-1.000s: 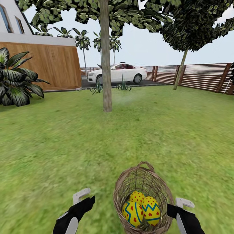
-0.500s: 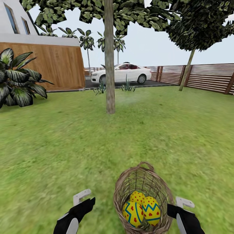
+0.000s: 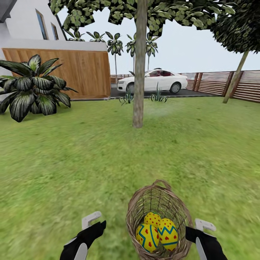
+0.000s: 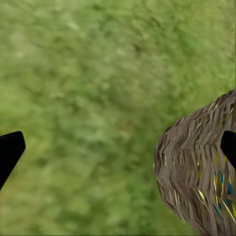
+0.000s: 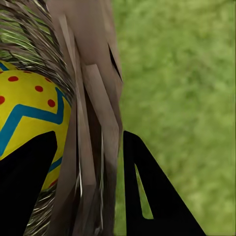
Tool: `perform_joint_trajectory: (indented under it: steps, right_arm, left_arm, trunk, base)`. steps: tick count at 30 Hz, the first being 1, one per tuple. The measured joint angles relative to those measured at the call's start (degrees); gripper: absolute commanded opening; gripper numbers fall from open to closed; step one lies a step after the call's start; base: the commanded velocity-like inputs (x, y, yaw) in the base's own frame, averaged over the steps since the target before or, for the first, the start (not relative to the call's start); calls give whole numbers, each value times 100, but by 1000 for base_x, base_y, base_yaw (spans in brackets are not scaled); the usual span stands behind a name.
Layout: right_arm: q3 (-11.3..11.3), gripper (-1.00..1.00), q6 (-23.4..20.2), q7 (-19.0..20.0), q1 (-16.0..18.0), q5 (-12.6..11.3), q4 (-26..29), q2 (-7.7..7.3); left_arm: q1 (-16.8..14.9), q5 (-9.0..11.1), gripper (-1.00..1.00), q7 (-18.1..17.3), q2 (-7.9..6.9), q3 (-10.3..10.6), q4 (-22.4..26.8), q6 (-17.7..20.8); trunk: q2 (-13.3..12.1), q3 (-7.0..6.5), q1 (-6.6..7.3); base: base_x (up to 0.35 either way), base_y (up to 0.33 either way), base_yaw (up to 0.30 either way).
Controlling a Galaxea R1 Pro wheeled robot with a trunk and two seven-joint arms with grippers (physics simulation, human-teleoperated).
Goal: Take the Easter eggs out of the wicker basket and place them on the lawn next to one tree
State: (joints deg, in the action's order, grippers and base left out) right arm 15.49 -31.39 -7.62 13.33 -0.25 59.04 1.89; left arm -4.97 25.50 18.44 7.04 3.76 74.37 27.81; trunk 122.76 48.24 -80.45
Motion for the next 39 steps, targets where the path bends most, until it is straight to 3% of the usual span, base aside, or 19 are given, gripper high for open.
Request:
perform_joint_trajectory:
  steps: [39]
  right_arm:
    - [8,-100,-1,8,-1,0,2,-9]
  left_arm:
    - [-1,-6,100,0,17,39,-125,0]
  trunk:
    - [0,10,0]
  base:
    - [331,-53,5]
